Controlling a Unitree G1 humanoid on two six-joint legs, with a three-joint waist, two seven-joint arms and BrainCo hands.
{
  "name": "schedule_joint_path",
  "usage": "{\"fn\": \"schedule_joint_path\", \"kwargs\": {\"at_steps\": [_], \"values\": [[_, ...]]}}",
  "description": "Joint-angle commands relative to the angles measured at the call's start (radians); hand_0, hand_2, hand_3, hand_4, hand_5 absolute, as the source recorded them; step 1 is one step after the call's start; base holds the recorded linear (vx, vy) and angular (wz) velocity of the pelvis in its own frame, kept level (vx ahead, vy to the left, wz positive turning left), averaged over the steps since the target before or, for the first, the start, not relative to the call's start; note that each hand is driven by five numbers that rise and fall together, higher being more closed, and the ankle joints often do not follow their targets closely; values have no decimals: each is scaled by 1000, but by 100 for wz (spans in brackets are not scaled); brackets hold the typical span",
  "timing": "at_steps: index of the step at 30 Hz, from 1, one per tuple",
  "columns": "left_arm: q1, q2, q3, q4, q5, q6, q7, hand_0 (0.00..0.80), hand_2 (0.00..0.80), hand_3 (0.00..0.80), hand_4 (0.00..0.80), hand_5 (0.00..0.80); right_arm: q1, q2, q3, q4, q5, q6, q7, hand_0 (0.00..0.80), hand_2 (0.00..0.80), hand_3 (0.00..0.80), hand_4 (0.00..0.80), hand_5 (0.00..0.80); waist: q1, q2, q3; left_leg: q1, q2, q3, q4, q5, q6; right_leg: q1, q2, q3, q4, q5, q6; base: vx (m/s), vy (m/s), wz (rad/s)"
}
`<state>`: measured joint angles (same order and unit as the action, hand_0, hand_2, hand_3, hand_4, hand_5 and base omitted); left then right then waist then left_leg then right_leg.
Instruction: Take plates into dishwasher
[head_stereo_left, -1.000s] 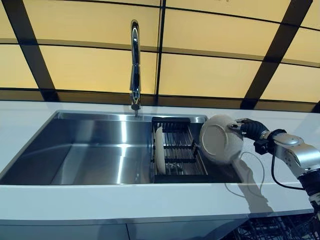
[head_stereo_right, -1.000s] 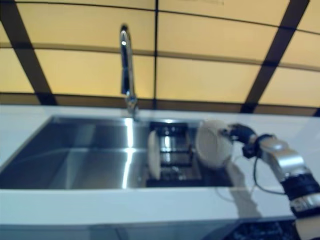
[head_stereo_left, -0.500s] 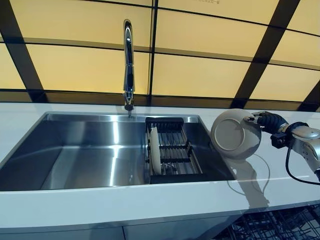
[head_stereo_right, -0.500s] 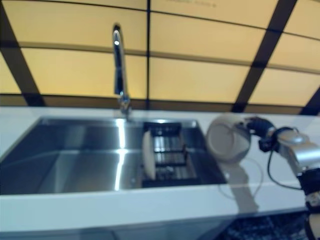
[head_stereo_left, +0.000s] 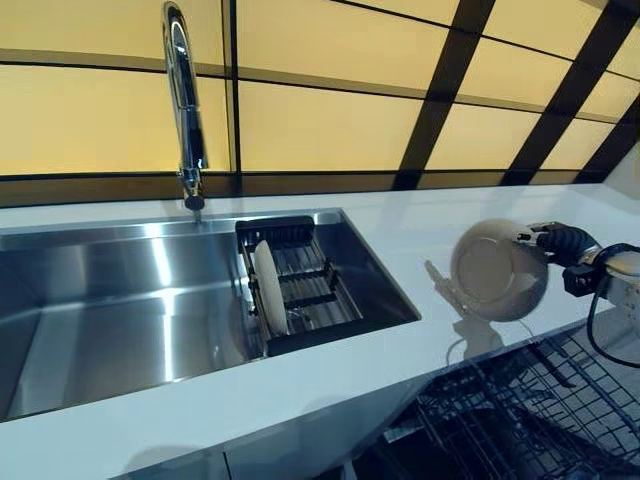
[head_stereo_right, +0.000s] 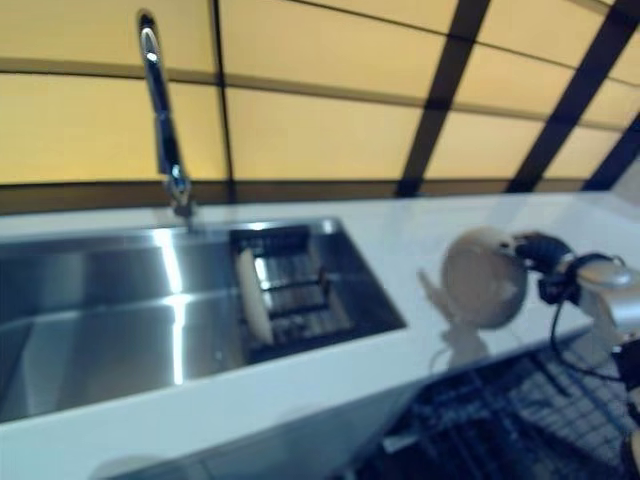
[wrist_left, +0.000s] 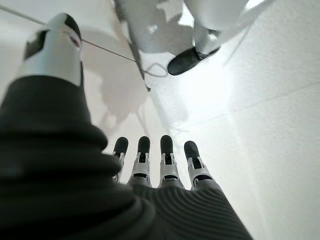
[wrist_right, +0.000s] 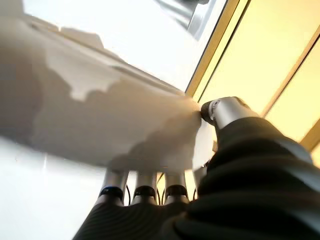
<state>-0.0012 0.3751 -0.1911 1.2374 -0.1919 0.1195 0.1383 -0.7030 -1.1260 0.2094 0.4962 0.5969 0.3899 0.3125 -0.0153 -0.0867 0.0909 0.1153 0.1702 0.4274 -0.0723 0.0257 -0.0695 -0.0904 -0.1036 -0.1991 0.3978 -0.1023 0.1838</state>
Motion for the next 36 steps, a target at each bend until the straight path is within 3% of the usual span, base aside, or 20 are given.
{"fn": "schedule_joint_path", "kwargs": {"at_steps": [1,7,12,30,36], "values": [[-14,6,41,48,-35,-25,11,0,0,0,0,0,-103,-4,-11,37,-2,-95,9,800,800,800,800,800,46,-59,-40,-124,-143,-114,10,58,68,227,-33,40,-265,193,-30,-90,-107,-56],[-24,-6,42,50,-57,-27,18,0,0,0,0,0,-196,-43,45,79,29,-78,25,800,800,800,800,800,60,-53,-41,-164,-101,-81,11,96,34,274,7,22,-378,96,-76,-61,-98,-40],[-23,-37,36,60,-50,-36,27,0,0,0,0,0,-199,-82,39,76,42,-69,32,800,800,800,800,800,38,-55,-46,-151,-94,-96,1,100,21,257,24,22,-394,98,-94,-51,-58,-6],[-51,-27,39,53,-51,-15,50,0,0,0,0,0,-126,-128,-28,30,47,-56,37,800,800,800,800,800,-7,-46,-55,-141,-64,-98,-10,126,-11,223,70,15,-406,93,-132,-74,-56,1],[-29,-29,65,49,-74,-26,60,0,0,0,0,0,-118,-152,-37,20,49,-72,48,800,800,800,800,800,11,-45,-35,-201,-21,-95,2,219,-62,244,110,19,-441,98,-152,-81,-93,7]]}}
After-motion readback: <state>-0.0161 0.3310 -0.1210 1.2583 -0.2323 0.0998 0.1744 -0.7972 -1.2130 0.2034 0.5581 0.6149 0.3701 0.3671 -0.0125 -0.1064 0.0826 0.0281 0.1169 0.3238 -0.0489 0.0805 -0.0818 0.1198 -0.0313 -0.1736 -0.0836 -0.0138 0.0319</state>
